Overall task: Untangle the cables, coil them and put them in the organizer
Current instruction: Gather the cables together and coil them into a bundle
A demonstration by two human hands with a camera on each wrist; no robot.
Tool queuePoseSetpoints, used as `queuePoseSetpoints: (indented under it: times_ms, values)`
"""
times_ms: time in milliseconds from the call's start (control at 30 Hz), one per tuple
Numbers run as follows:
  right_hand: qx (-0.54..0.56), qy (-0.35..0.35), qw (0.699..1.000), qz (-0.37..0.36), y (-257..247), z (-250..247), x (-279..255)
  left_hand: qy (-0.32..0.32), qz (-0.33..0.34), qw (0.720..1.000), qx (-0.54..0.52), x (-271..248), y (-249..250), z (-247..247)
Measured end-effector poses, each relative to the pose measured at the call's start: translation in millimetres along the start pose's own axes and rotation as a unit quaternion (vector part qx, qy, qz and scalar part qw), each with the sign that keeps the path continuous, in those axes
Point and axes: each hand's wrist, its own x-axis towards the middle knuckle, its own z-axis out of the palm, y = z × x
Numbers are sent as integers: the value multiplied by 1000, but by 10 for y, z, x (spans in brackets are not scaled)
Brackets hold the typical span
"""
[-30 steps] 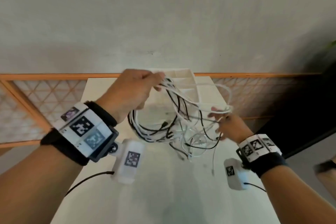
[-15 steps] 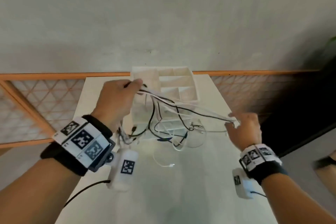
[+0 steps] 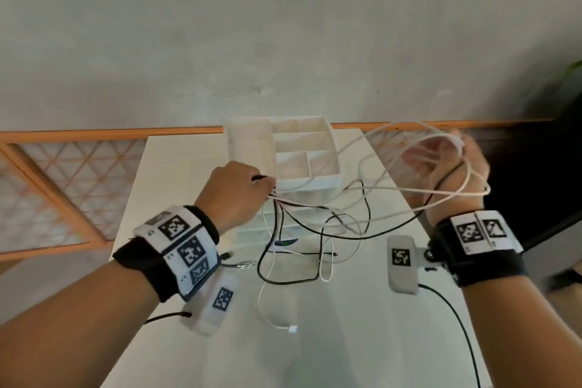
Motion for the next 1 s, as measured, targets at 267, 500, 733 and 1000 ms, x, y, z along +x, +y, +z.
queuePoseSetpoints:
  times_ms: [267,500,733,1000]
  values:
    - [-354,-31,924,-141,269,-242,-132,92,-94,990,-57,71,-201,-104]
    - [-556,-316,760,116,1551,-887,-646,92,-31,888,-449,61,-60,-436]
    - [-580,-403,706,48,609,-276,-475,86,11,885,-458,49,88,-540]
    - [-252,-381,881,-120,-142,779,-822,-39,49,925,-375,-50,271,-435]
